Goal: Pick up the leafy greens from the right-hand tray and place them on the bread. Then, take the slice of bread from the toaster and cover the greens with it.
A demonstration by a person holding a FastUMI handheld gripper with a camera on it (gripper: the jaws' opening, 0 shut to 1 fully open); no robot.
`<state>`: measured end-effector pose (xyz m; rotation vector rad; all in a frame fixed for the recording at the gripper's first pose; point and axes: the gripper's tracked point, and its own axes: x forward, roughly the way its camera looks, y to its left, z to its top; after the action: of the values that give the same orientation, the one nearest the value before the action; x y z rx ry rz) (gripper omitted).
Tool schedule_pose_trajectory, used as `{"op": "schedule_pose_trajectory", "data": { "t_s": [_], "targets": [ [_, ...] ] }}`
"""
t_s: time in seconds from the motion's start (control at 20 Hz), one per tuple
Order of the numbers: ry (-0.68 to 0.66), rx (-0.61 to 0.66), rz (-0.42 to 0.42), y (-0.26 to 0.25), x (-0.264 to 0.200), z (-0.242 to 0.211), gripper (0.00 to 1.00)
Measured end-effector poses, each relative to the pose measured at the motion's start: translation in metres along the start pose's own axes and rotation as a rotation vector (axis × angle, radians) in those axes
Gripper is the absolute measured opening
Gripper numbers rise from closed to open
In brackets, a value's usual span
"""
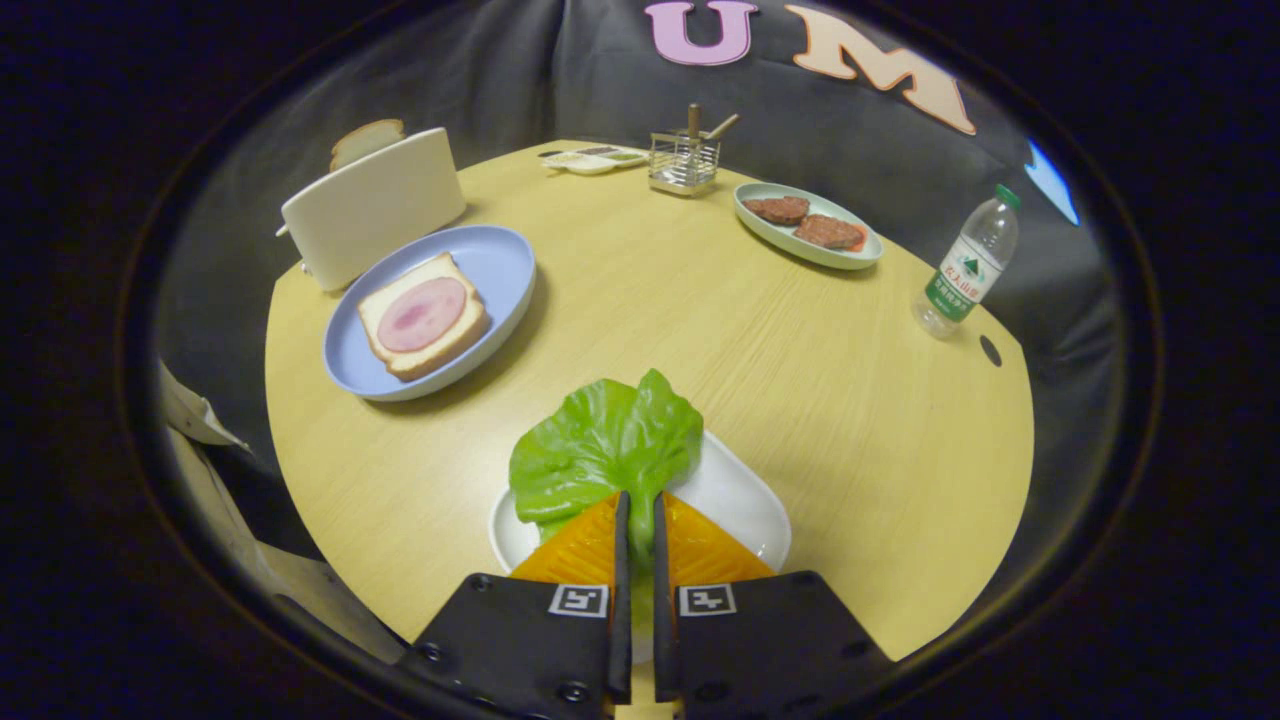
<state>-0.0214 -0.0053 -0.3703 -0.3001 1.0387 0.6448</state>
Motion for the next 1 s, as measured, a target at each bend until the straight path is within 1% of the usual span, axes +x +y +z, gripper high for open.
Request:
{"op": "schedule_pose_trajectory", "data": {
  "t_s": [0.25, 0.5, 0.75, 1.0],
  "targets": [
    [-0.033, -0.011, -0.034, 0.009, -0.024, 0.015, 0.12],
    [-0.084, -0.032, -0.063, 0.022, -0.048, 0.041, 0.12],
    [-0.140, -0.051, -0.034, 0.057, -0.061, 0.075, 0.12],
    [-0.169, -0.087, 0.007, 0.093, -0.058, 0.108, 0.12]
  ]
}}
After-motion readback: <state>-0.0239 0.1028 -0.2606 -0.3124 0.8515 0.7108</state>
